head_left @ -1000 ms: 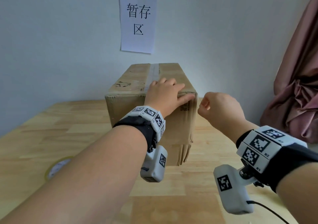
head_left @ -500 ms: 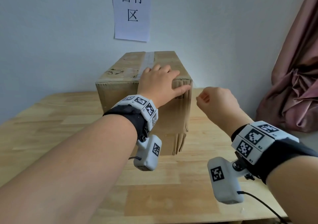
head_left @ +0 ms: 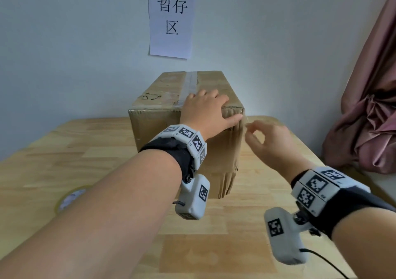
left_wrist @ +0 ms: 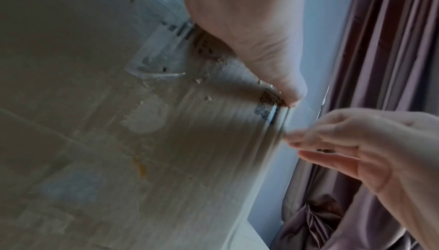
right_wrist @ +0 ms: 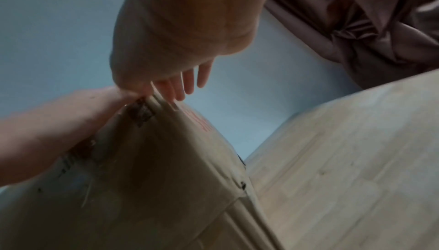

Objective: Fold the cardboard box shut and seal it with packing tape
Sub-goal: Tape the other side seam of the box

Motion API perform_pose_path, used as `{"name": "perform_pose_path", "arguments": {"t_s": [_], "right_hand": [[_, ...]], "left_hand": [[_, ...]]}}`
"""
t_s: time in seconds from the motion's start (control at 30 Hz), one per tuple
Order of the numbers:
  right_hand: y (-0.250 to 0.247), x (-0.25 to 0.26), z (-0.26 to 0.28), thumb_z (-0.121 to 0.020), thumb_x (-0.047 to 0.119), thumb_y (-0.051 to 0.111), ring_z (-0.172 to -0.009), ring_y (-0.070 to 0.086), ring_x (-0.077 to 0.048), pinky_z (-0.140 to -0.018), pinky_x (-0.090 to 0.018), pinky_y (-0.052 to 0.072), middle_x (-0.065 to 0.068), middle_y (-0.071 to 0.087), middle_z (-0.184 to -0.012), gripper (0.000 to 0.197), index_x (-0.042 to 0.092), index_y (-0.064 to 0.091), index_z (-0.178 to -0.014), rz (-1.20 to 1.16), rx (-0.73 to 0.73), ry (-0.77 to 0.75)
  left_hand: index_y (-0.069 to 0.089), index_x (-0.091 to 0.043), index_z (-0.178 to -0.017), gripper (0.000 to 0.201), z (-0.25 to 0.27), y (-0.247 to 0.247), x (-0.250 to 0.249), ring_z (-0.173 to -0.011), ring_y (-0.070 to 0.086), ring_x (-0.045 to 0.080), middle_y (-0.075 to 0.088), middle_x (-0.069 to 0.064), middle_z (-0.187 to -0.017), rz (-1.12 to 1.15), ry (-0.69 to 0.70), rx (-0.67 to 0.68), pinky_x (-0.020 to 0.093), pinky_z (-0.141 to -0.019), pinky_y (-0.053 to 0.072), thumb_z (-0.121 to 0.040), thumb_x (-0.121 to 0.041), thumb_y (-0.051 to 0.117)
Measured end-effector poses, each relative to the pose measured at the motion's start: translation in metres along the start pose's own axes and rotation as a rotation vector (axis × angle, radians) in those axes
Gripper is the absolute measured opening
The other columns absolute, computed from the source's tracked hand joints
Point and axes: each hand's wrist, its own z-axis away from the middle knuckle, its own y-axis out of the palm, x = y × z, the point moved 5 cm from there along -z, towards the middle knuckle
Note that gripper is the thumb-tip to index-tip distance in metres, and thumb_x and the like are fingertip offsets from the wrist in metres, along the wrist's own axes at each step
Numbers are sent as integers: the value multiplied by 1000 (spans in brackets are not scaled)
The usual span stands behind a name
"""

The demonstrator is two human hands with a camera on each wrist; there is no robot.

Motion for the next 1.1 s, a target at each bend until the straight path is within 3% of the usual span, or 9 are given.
{"name": "perform_pose_path", "arguments": {"t_s": [0.13, 0.27, 0.4, 0.53, 0.6, 0.67, 0.9, 1.0, 1.1], "right_hand": [[-14, 11, -22, -92, -2, 45, -100, 62, -20, -88, -35, 50, -2, 63, -107, 28, 12, 48, -116, -98, -1, -83], [-14, 23, -41, -93, 8, 56, -90, 60, -25, -84, -41, 50, -6, 62, -102, 17, 10, 60, -110, 39, 86, -219], [-14, 29, -53, -89, 15, 64, -84, 57, -24, -78, -38, 48, -1, 58, -90, 11, 10, 61, -99, 101, 120, -253], [-6, 27, -55, -91, 17, 62, -89, 54, -20, -86, -32, 45, -2, 56, -103, 31, 17, 63, -122, 89, 146, -280], [0, 26, -53, -92, 18, 62, -109, 54, -24, -97, -31, 39, -8, 54, -128, 36, 19, 61, -128, 82, 137, -326], [9, 24, -51, -91, 23, 63, -126, 47, -22, -101, -24, 31, -3, 44, -145, 46, 19, 52, -135, 86, 176, -310], [25, 15, -51, -78, 34, 75, -130, 42, -15, -101, -15, 25, 3, 43, -144, 77, 17, 35, -142, 75, 317, -280], [22, 16, -56, -76, 32, 77, -121, 51, -18, -106, -29, 37, 2, 54, -134, 69, 19, 45, -136, 42, 257, -247], [18, 19, -58, -77, 35, 73, -112, 58, -22, -99, -45, 46, 2, 64, -120, 50, 21, 56, -123, -49, 193, -190]], "left_hand": [[52, -24, -126, 68, 2, 0, 3, -114, 52, 21, 59, -4, -123, 19, -8, -21, 34, -92, 38, -83, -75, 36], [50, -22, -123, 58, 6, 0, 12, -104, 57, 21, 63, -2, -115, 8, 32, -22, 31, -80, 40, -88, -66, 37], [53, -23, -114, 50, 6, 1, 15, -94, 59, 19, 65, -5, -103, -11, 66, -46, 28, -70, 36, -89, -64, 37], [57, -28, -113, 45, 6, 0, 26, -89, 60, 16, 65, -9, -93, 79, 88, -87, 26, -68, 33, -88, -62, 44], [58, -29, -118, 45, 7, 0, 32, -93, 60, 16, 66, -8, -96, 117, 95, -99, 25, -70, 35, -87, -59, 48], [58, -29, -123, 47, 7, 2, 35, -98, 60, 16, 67, -8, -105, 116, 93, -113, 25, -73, 36, -87, -57, 49], [57, -29, -126, 56, 7, 6, 35, -107, 60, 15, 65, -9, -119, 55, 81, -140, 27, -76, 40, -87, -63, 37], [51, -24, -132, 67, 11, 3, 29, -120, 55, 18, 57, -5, -133, -5, 137, -96, 35, -91, 42, -88, -63, 20], [50, -23, -134, 65, 16, 5, 31, -121, 53, 23, 56, -1, -134, -56, 112, -82, 39, -96, 40, -91, -58, 17]]}}
